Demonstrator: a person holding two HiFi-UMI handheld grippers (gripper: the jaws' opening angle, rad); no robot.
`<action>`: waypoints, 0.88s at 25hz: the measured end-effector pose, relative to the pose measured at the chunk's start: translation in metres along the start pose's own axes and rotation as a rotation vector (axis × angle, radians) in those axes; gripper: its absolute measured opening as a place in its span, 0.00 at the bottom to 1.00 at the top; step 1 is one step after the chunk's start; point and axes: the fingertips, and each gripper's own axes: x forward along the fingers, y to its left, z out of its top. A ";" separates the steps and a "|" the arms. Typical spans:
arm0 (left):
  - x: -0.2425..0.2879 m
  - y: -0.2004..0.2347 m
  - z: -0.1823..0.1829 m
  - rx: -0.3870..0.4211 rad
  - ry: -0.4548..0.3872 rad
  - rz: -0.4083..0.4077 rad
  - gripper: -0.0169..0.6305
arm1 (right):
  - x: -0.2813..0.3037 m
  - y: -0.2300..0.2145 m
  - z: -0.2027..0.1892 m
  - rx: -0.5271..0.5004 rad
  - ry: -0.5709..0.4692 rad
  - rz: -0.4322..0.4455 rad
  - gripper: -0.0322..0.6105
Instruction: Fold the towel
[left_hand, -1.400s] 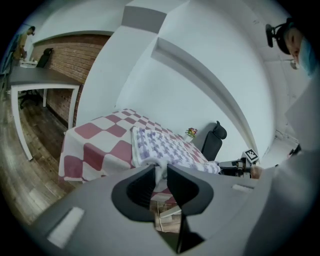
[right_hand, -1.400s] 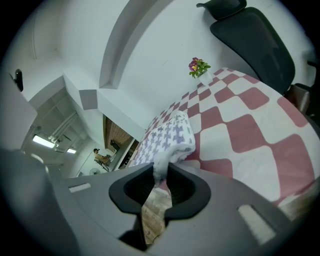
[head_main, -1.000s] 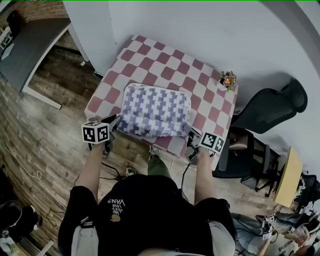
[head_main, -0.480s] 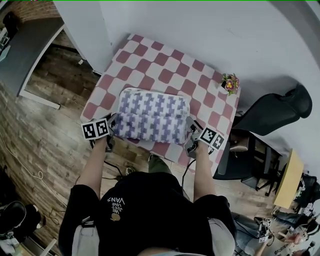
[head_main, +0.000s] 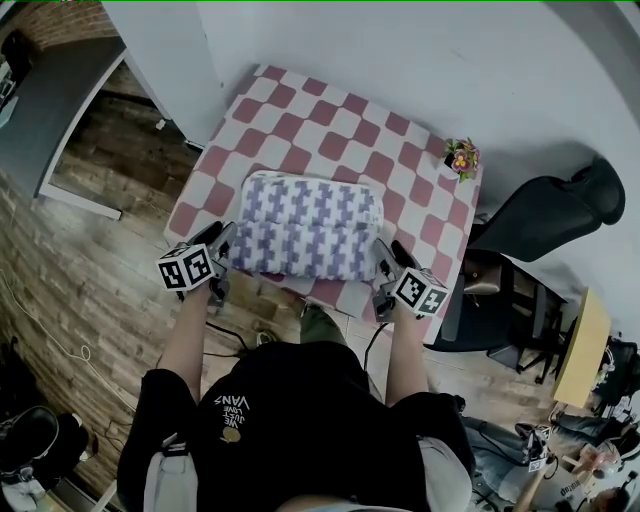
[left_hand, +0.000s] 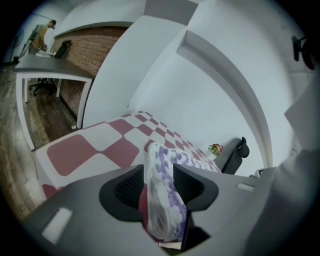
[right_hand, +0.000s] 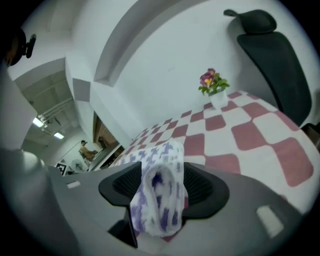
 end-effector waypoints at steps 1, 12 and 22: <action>-0.007 -0.001 -0.001 0.031 -0.014 0.009 0.27 | 0.002 0.005 -0.014 -0.025 0.056 0.016 0.45; 0.001 0.002 -0.063 0.321 0.192 0.096 0.27 | -0.016 -0.018 -0.079 -0.041 0.191 -0.158 0.21; -0.064 -0.005 -0.051 0.394 -0.005 0.058 0.29 | -0.056 -0.001 -0.075 -0.142 0.072 -0.163 0.36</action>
